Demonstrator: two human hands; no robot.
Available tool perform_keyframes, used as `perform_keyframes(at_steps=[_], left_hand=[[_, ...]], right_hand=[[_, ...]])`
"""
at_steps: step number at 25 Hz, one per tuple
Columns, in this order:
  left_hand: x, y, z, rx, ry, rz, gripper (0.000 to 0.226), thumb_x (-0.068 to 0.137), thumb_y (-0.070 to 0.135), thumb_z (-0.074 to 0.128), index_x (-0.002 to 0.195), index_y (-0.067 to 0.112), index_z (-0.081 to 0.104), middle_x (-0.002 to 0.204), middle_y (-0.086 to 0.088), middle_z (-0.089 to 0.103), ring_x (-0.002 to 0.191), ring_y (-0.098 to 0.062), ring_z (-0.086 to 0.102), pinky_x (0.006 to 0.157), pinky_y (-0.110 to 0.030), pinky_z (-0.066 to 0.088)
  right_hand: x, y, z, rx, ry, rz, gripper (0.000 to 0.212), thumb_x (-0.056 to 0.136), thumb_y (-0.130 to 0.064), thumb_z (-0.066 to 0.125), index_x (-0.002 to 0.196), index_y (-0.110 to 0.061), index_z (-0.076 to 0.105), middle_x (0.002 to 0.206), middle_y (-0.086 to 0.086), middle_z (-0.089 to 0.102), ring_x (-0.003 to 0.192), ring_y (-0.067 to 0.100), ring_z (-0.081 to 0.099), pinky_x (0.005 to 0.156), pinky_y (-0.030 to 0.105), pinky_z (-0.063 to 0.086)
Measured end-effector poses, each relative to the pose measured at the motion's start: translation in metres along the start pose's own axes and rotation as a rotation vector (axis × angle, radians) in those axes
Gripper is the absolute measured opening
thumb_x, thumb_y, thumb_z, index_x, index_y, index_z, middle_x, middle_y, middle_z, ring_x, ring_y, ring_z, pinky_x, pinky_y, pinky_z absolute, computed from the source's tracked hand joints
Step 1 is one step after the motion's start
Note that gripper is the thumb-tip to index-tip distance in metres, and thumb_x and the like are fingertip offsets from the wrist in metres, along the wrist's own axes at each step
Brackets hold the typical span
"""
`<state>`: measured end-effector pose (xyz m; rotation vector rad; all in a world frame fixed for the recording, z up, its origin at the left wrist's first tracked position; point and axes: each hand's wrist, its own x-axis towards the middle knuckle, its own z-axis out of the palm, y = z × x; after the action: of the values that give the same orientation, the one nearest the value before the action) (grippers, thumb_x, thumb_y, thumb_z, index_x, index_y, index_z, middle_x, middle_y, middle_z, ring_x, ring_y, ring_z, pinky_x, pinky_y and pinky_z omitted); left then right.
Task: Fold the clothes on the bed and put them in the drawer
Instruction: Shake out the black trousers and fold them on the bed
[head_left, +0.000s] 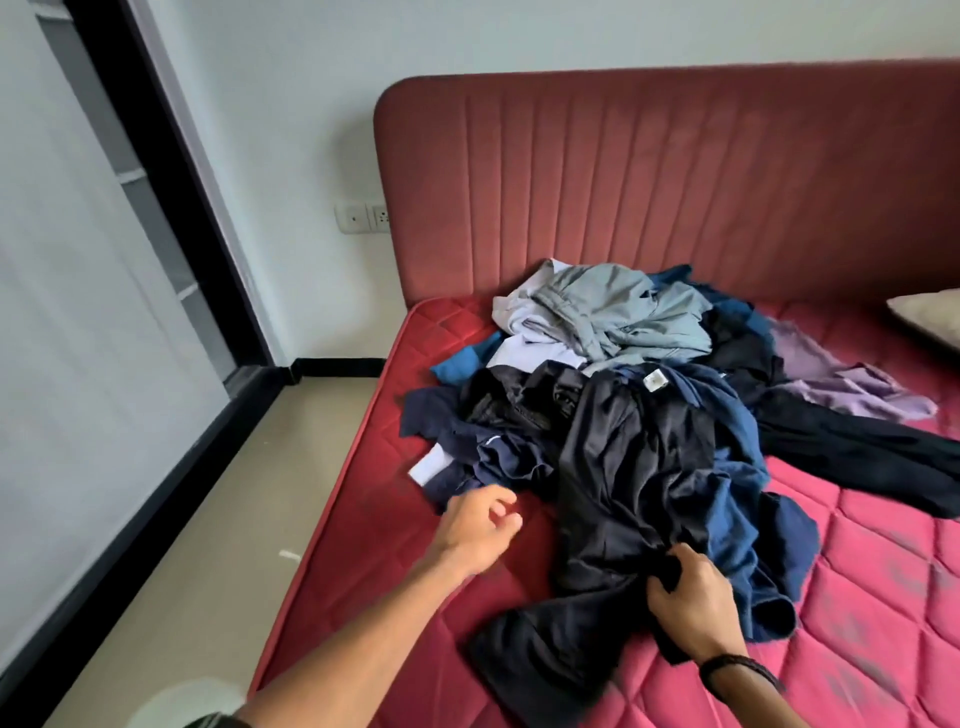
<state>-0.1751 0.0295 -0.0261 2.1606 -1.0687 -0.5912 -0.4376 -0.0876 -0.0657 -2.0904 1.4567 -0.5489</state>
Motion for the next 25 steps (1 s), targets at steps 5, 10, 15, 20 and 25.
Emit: perform_keyframes(at_steps=[5, 10, 15, 20, 25], left_hand=[[0.123, 0.013, -0.004, 0.086, 0.209, -0.044, 0.063, 0.099, 0.031, 0.062, 0.156, 0.016, 0.038, 0.161, -0.008, 0.036, 0.142, -0.029, 0.044, 0.113, -0.040, 0.038], [0.180, 0.019, -0.004, 0.094, 0.127, -0.198, 0.065, 0.092, 0.046, 0.071, 0.148, 0.023, 0.049, 0.146, -0.013, 0.055, 0.132, -0.034, 0.054, 0.102, -0.042, 0.047], [0.129, 0.042, -0.072, 0.115, 0.014, -0.160, 0.046, 0.063, 0.052, 0.092, 0.087, 0.019, 0.071, 0.103, -0.007, 0.073, 0.102, -0.028, 0.068, 0.074, -0.030, 0.047], [-0.014, 0.110, -0.175, 0.192, 0.352, 0.489, 0.019, 0.077, 0.022, 0.077, 0.087, 0.032, 0.064, 0.088, -0.001, 0.067, 0.091, -0.019, 0.060, 0.076, -0.032, 0.045], [-0.113, 0.195, -0.309, -0.106, 0.582, 0.646, 0.016, 0.076, 0.031, 0.073, 0.089, 0.026, 0.067, 0.081, 0.003, 0.073, 0.071, -0.013, 0.066, 0.069, -0.028, 0.050]], right_hand=[[-0.004, 0.029, 0.038, -0.172, 0.064, -0.221, 0.055, 0.051, -0.028, 0.084, 0.095, -0.016, 0.053, 0.089, 0.006, 0.050, 0.073, 0.037, 0.057, 0.071, 0.041, 0.047], [-0.007, 0.036, 0.042, -0.238, -0.022, -0.205, 0.073, 0.047, -0.048, 0.073, 0.110, -0.022, 0.047, 0.104, 0.002, 0.046, 0.083, 0.028, 0.051, 0.081, 0.035, 0.043], [0.030, -0.044, -0.058, -0.460, -0.644, -0.162, 0.083, 0.064, -0.065, 0.078, 0.132, -0.029, 0.048, 0.119, -0.008, 0.048, 0.120, 0.017, 0.056, 0.100, 0.025, 0.047], [0.031, -0.248, -0.123, 0.053, -0.259, -0.697, 0.085, 0.068, -0.044, 0.092, 0.141, -0.029, 0.051, 0.128, -0.018, 0.060, 0.115, 0.001, 0.060, 0.100, 0.024, 0.051], [-0.012, -0.365, -0.181, 0.337, -0.383, -0.861, 0.034, 0.081, -0.036, 0.083, 0.108, -0.020, 0.072, 0.102, -0.002, 0.077, 0.097, 0.013, 0.073, 0.089, 0.044, 0.059]])
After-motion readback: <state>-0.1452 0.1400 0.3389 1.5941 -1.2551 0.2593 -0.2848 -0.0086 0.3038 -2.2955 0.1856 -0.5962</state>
